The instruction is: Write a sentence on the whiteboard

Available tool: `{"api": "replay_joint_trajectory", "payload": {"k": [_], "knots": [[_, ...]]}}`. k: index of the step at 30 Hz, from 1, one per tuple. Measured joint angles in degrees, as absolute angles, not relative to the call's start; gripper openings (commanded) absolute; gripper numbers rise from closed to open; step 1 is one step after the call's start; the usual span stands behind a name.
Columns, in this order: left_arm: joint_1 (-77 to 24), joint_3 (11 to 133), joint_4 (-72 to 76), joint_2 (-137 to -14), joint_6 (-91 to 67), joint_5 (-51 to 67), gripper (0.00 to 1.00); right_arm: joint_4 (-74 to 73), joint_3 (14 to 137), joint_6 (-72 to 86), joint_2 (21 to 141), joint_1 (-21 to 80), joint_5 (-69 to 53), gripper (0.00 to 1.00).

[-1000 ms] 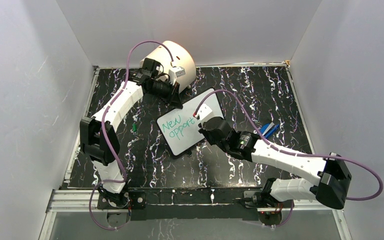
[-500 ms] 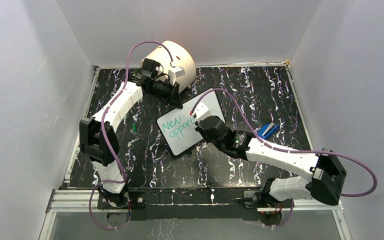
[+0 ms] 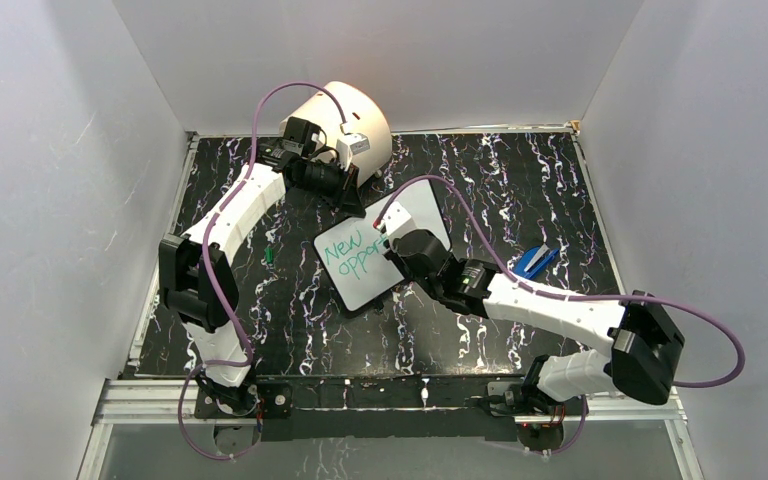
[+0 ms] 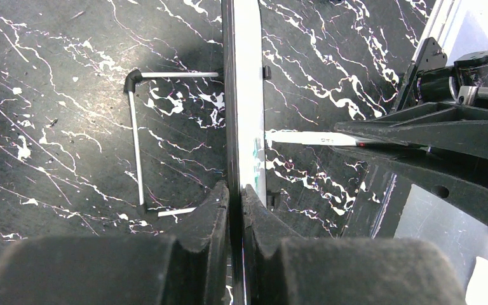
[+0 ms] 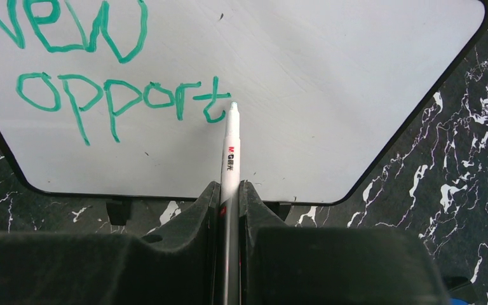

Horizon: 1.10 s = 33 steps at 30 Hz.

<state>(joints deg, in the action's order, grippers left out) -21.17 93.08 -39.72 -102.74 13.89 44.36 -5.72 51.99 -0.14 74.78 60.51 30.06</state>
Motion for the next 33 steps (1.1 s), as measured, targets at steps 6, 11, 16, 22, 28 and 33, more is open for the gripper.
{"api": "replay_joint_trajectory", "payload": {"k": [6,11,16,22,28,33], "knots": [[-21.2,93.1,-39.7,-102.7,13.9,44.4,0.0,-5.4,52.1,-0.7,75.4,60.4,30.5,0.0],[-21.2,93.1,-39.7,-102.7,13.9,44.4,0.0,-5.3,52.1,-0.7,75.4,60.2,30.5,0.0],[-21.2,93.1,-39.7,-102.7,13.9,44.4,0.0,-4.6,52.1,-1.0,76.1,59.9,30.5,0.0],[-21.2,93.1,-39.7,-102.7,13.9,44.4,0.0,-4.5,52.4,-1.6,76.3,59.7,30.5,0.0],[-21.2,93.1,-39.7,-102.7,13.9,44.4,0.0,-4.1,53.2,-1.7,76.7,59.5,30.3,0.0],[-21.2,93.1,-39.7,-102.7,13.9,44.4,0.0,-4.1,53.3,-1.7,77.2,59.3,30.1,0.0]]}}
